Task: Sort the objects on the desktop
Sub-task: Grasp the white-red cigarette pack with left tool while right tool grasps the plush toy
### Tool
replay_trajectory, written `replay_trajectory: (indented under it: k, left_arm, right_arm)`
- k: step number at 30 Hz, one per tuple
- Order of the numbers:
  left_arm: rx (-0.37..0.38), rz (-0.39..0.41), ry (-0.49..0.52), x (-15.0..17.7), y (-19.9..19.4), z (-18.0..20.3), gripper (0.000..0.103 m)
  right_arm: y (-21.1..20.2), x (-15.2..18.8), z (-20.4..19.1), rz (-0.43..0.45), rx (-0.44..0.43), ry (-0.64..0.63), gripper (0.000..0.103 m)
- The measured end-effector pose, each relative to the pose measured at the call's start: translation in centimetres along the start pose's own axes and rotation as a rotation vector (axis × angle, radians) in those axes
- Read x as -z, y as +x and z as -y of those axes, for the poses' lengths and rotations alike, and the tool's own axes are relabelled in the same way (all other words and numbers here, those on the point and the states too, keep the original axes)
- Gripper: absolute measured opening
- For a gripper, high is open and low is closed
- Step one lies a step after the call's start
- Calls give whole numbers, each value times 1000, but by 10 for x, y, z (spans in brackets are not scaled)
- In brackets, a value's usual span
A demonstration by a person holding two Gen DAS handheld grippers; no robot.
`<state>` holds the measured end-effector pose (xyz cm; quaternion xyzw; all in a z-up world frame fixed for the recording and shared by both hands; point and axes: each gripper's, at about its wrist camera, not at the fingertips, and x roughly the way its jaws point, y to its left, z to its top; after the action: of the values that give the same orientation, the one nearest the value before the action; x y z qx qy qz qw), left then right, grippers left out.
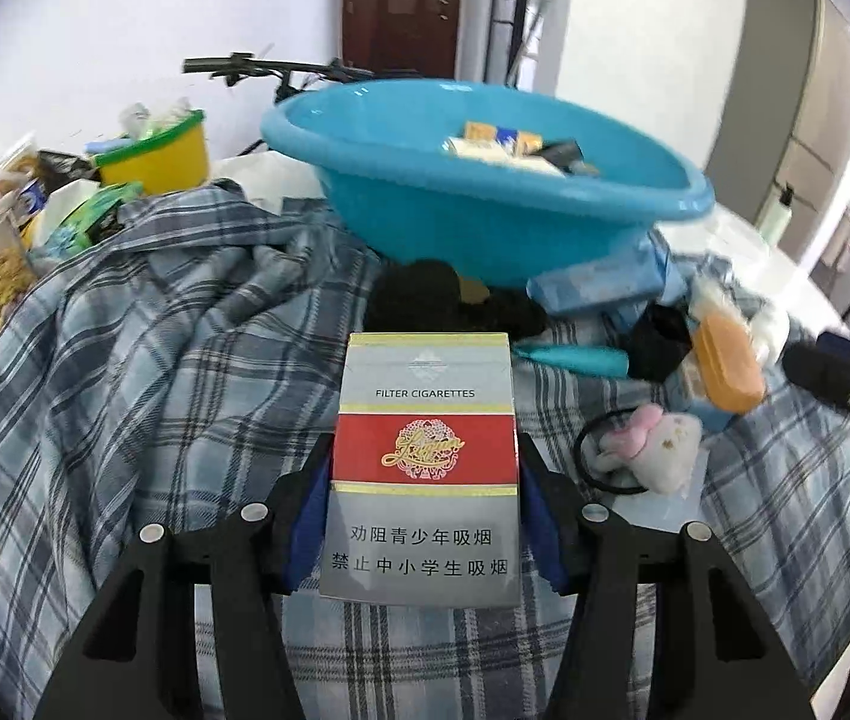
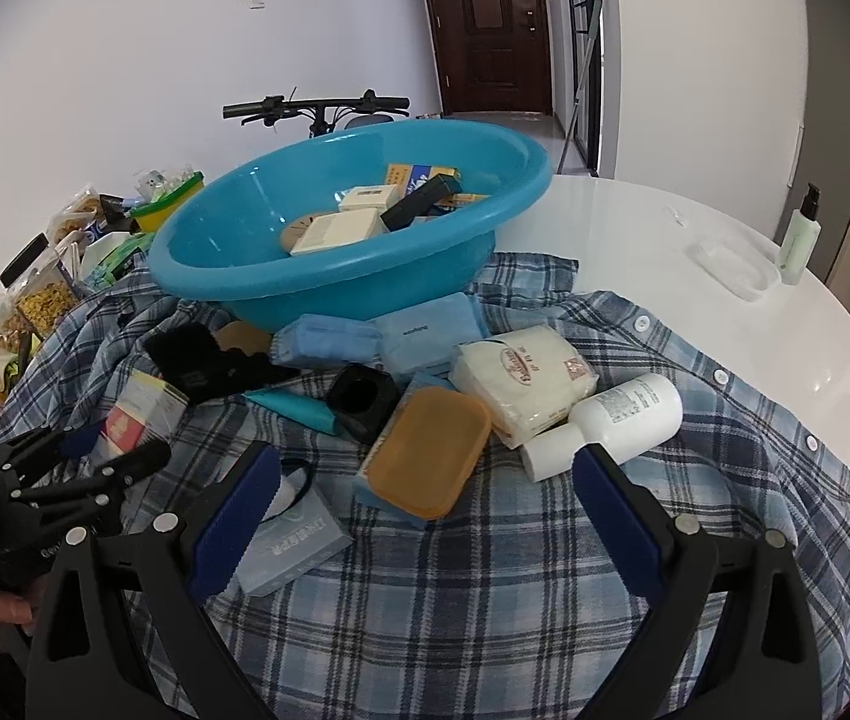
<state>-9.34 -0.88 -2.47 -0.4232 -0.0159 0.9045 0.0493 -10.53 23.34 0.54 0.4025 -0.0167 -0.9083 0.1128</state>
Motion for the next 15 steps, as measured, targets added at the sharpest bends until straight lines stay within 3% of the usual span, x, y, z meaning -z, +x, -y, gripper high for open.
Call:
replay_trajectory:
  k: [12, 15]
  left_arm:
    - [-13, 3, -9, 9, -9, -5, 59]
    - [-20, 2, -10, 11, -10, -10, 59]
  right_arm:
    - [18, 13, -58, -39, -95, -151, 92]
    - [27, 14, -67, -46, -119, -186, 86]
